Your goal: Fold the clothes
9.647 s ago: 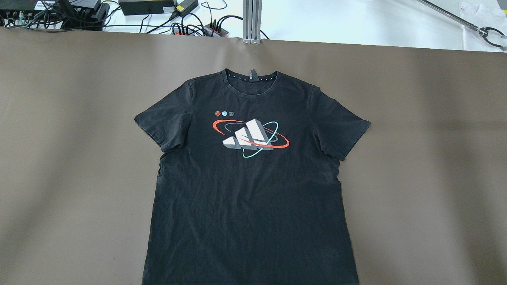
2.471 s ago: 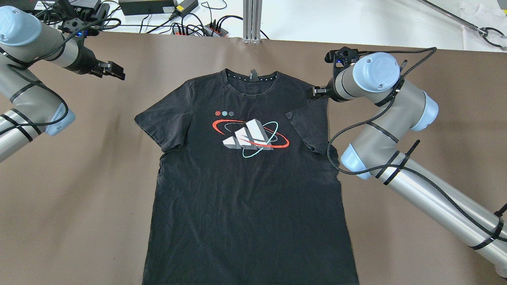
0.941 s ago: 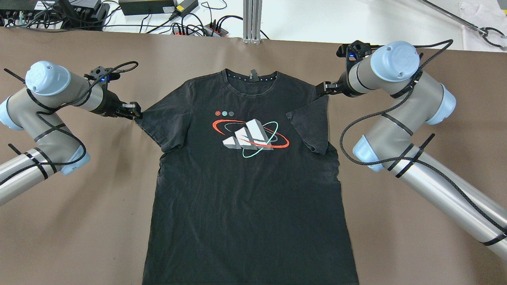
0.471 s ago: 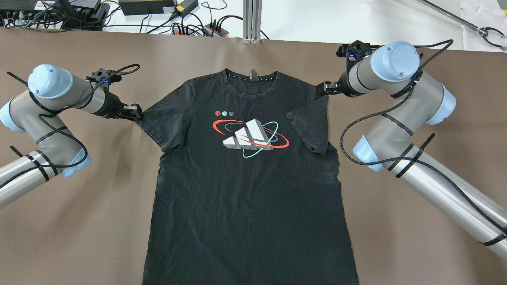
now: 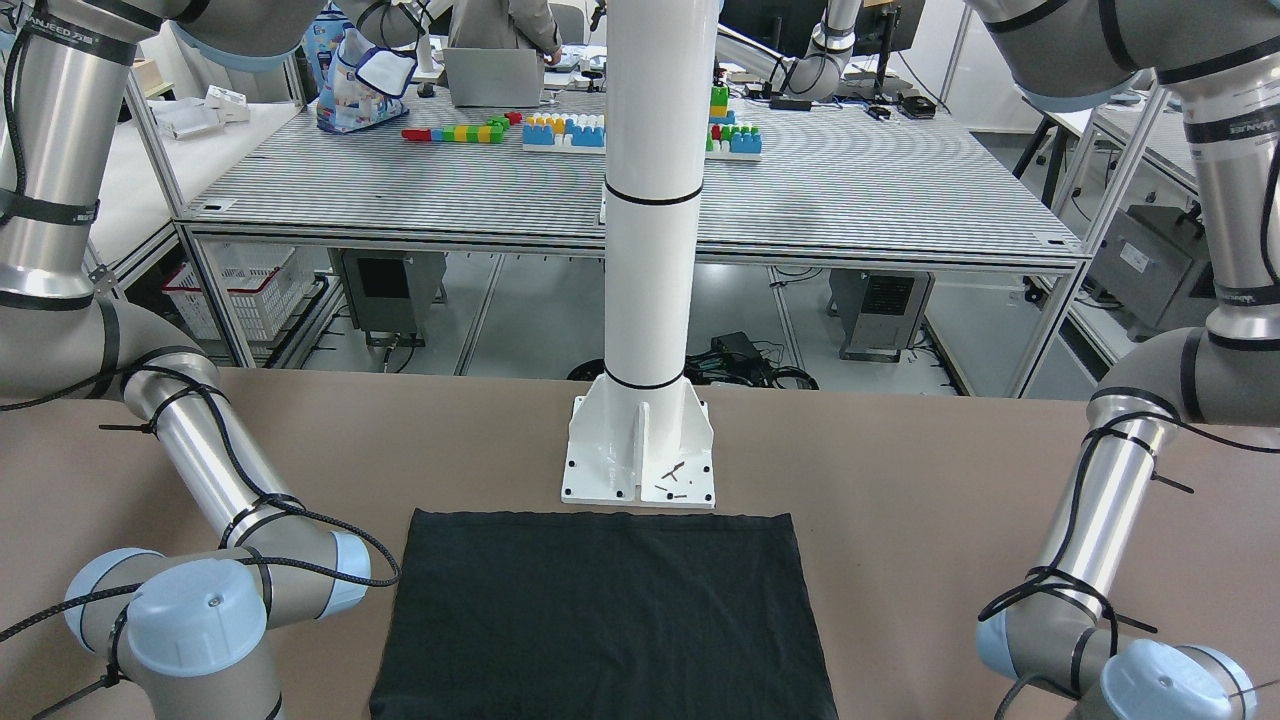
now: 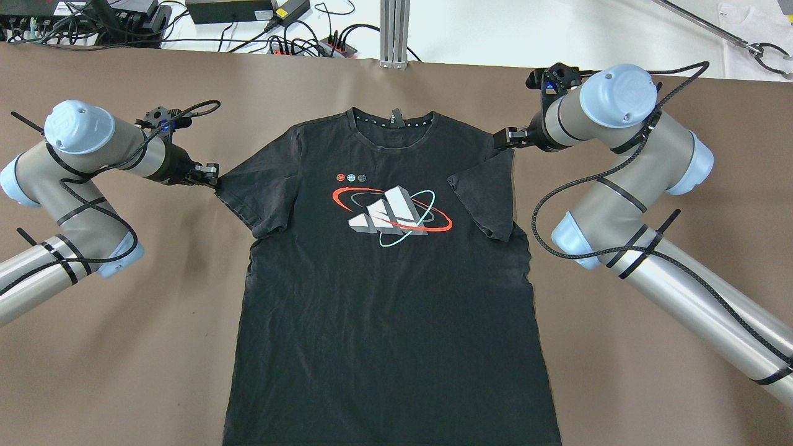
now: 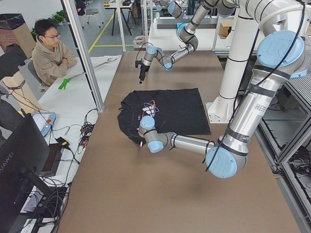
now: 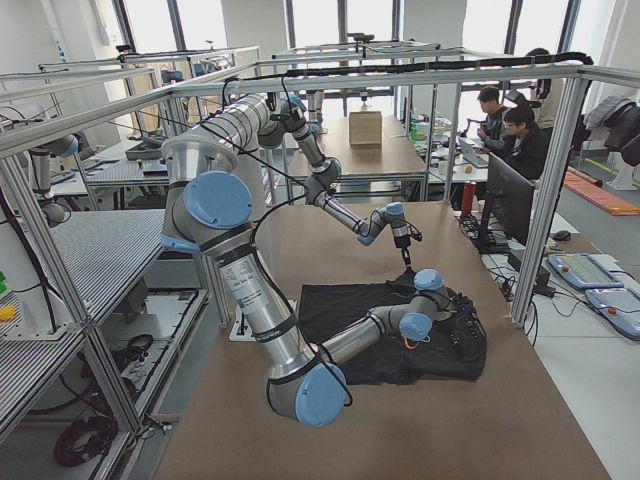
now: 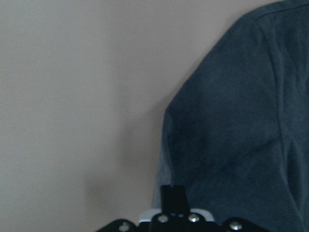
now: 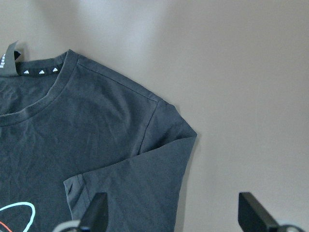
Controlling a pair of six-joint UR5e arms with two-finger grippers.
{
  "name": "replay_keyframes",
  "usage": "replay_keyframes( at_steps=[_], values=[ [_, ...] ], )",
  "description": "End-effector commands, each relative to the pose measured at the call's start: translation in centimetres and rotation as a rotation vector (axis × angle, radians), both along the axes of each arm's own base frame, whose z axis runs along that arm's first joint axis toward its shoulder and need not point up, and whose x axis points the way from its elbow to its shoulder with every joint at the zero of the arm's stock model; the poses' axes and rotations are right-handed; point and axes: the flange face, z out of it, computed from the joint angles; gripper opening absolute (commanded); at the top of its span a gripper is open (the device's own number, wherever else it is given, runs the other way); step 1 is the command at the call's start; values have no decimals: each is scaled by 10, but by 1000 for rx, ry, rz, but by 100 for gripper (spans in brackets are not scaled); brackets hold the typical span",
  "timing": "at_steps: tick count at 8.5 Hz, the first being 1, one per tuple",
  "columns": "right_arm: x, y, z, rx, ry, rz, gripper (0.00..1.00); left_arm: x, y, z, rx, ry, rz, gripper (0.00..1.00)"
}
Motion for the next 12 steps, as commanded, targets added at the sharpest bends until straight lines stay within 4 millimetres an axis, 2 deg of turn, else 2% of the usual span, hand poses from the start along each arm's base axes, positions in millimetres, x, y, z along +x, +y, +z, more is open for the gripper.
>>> replay_keyframes(
  at_steps=[1, 2, 3, 4, 5, 6, 9, 10, 11, 12],
  values=[
    [3, 4, -3, 7, -6, 1, 95, -1, 17, -78, -43, 39, -20, 0],
    [3, 5, -5, 10, -10, 2, 95, 17, 15, -120, -60, 33, -49, 0],
    [4, 5, -2, 5, -8, 3, 95, 52, 19, -148, -77, 15, -65, 0],
    [4, 5, -1, 4, -7, 3, 95, 78, 11, -177, -102, 0, -94, 0],
    [4, 5, -2, 5, -8, 3, 95, 102, 3, -191, -117, -10, -111, 0],
    [4, 5, 0, 4, -5, 2, 95, 125, 0, -189, -126, -28, -126, 0],
    [4, 5, 1, 0, -6, 4, 95, 141, -3, -182, -119, -57, -147, 0],
    [4, 6, 4, -7, -7, 8, 95, 144, 0, -184, -112, -58, -156, 48],
    [3, 8, 1, -7, -12, 8, 95, 143, 2, -188, -107, -51, -159, 99],
    [1, 15, -8, -3, -24, 4, 95, 133, 8, -194, -94, -34, -165, 100]
  ],
)
